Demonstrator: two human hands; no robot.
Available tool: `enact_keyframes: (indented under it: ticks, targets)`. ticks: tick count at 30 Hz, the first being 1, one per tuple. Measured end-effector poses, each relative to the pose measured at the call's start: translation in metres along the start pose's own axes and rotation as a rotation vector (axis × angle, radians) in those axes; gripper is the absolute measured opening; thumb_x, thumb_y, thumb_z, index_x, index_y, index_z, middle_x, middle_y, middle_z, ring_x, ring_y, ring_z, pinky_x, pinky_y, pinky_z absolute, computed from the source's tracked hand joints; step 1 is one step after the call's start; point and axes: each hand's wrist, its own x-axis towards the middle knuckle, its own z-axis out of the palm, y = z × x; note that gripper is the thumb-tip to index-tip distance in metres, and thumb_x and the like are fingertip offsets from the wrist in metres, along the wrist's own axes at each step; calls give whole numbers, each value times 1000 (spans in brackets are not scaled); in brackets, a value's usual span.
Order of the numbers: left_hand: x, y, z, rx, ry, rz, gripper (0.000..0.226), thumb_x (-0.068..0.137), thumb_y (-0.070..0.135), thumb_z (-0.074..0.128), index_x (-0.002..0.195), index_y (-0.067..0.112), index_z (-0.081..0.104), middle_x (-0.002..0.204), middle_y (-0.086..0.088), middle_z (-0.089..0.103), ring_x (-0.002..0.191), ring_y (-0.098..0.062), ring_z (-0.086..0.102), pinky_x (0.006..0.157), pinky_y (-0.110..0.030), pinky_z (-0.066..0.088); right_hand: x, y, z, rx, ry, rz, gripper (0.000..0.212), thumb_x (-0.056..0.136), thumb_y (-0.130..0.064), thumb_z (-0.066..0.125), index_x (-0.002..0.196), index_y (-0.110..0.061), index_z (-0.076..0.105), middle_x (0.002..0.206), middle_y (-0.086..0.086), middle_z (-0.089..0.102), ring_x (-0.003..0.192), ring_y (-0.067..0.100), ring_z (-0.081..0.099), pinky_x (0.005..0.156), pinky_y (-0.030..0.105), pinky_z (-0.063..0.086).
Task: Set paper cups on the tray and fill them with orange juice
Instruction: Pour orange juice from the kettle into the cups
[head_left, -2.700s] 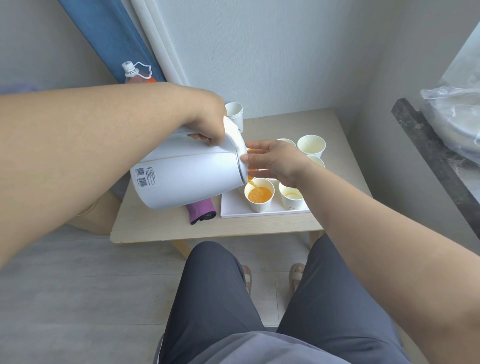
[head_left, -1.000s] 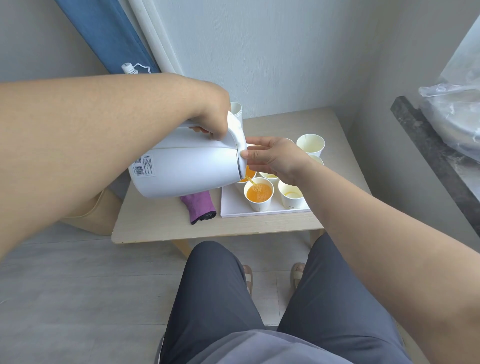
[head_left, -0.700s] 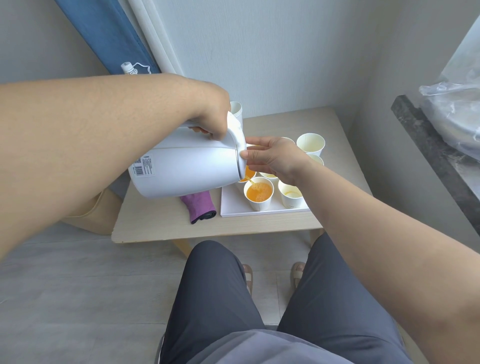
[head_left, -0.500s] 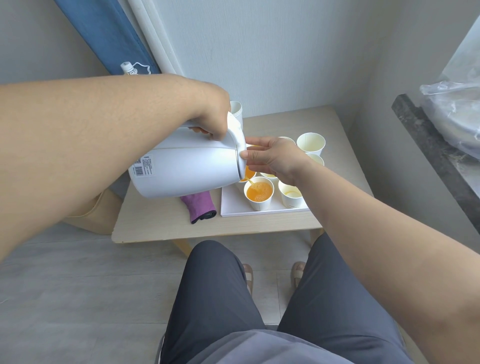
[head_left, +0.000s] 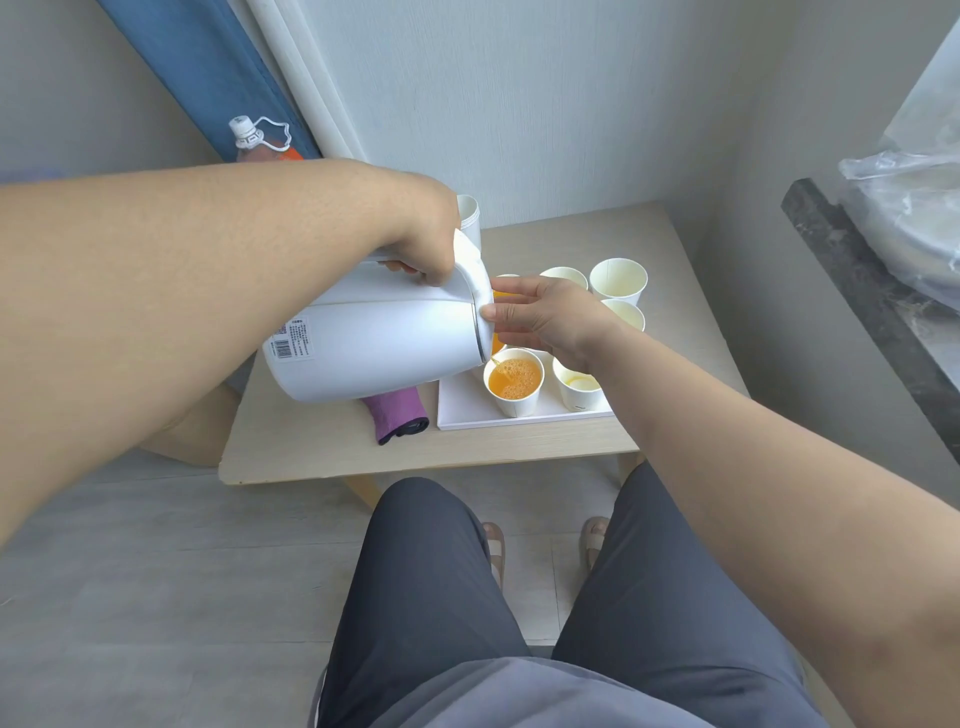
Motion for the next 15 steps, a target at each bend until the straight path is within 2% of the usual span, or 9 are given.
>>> enact_keyframes:
  ticks: [6, 11, 15]
  targets:
    - [7, 1, 11, -20, -20, 7, 14, 77, 13, 59, 85, 6, 69, 55, -4, 60, 53, -20, 53, 50, -25, 35, 8, 10, -3, -28, 10, 35, 49, 85, -10, 69, 132, -11, 54, 126, 10, 60, 98, 19, 61, 85, 23, 51]
    - [12, 3, 19, -32, -47, 2, 23, 77, 13, 59, 94, 4, 71, 56, -4, 60, 52, -19, 52, 47, -24, 34, 10, 16, -4, -16, 10, 63, 50, 85, -9, 69, 133, -10, 53, 115, 5, 61, 90, 13, 61, 80, 20, 52]
    - [16, 7, 22, -21, -54, 3, 24, 78, 14, 58, 96, 4, 71, 59, -4, 60, 53, -19, 52, 47, -25, 33, 12, 20, -7, -16, 18, 75, 50, 86, -9, 68, 133, -10, 53, 121, 7, 60, 100, 16, 59, 83, 21, 51]
